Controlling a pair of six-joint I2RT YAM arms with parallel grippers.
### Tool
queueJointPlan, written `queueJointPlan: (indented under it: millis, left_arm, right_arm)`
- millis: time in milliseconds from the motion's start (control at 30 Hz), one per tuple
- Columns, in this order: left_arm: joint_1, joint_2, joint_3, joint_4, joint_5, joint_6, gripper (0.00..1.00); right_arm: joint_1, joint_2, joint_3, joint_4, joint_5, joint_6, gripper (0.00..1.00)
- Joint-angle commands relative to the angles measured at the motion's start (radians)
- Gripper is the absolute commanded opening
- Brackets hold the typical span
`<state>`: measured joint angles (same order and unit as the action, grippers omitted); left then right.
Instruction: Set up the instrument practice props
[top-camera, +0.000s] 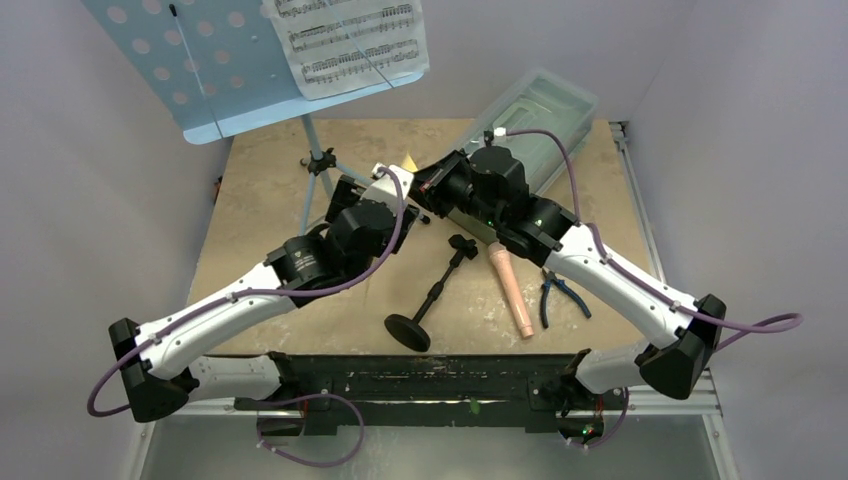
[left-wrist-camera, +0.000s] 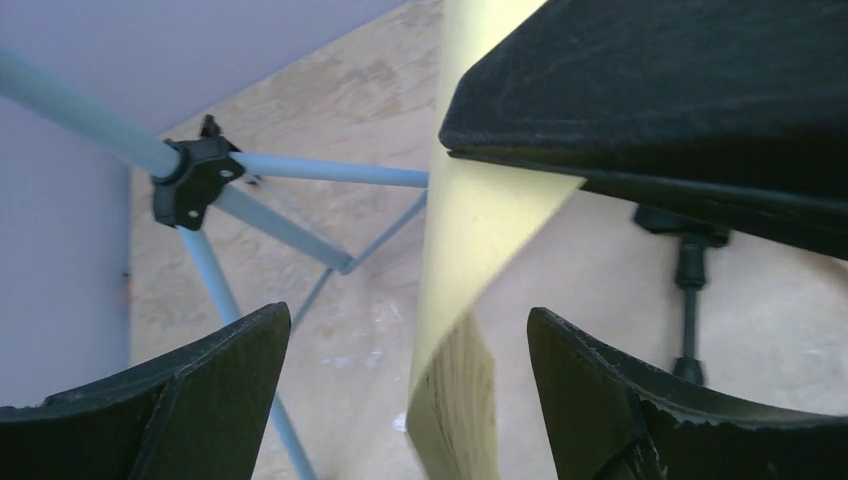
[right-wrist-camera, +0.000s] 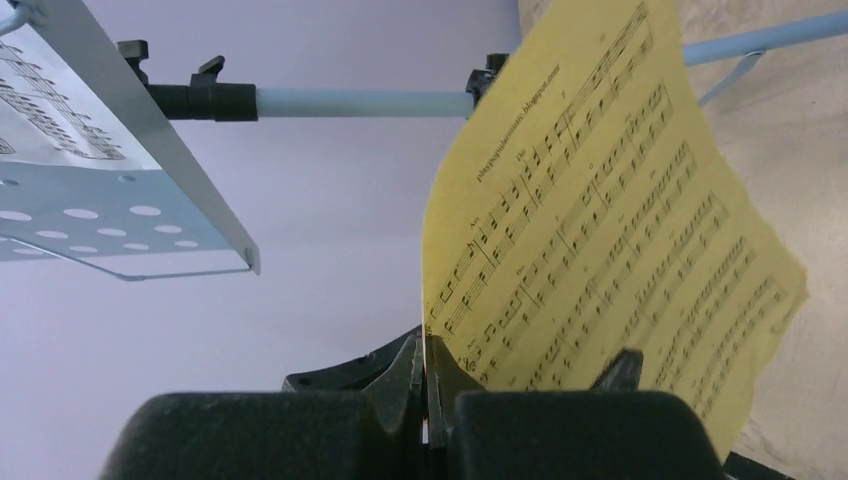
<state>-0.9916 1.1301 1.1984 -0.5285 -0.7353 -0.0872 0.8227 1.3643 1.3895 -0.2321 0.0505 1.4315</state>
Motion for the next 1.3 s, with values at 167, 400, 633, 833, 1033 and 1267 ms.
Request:
queueJointPlan:
  millis: [167, 400, 633, 833, 1033, 1267]
  left_arm:
    - [-0.004, 0.011, 0.002, 0.126, 0.011, 0.049, 0.36]
    - [-0.003, -0.028, 0.017, 0.076, 0.058, -0.022, 0.0]
    - [-0.001, -0.134, 0.068, 0.173, 0.301, -0.132, 0.0]
    - [0.001, -0.14, 0.148, 0.352, 0.514, -0.273, 0.0]
    - [0.001, -0.11, 0.251, 0.439, 0.739, -0.379, 0.0]
    - [0.001, -0.175, 0.25, 0.561, 0.862, -0.444, 0.0]
  right_arm:
    - [0.03, -0.065, 0.065, -0.047, 0.155, 0.004, 0.0]
    - [-0.013, -0.131, 0.098, 0.019, 0.134, -0.732, 0.76]
    - [-0.04, -0.552, -0.255, 0.032, 0.244, -1.28, 0.99]
    - [-0.054, -0.567, -0.404, 0.167, -0.299, -1.073, 0.99]
    - [-0.179, -0.571, -0.506, 0.458, -0.648, -0.911, 0.99]
    - [-0.409, -0.542, -0.558, 0.769, -0.994, -0.665, 0.99]
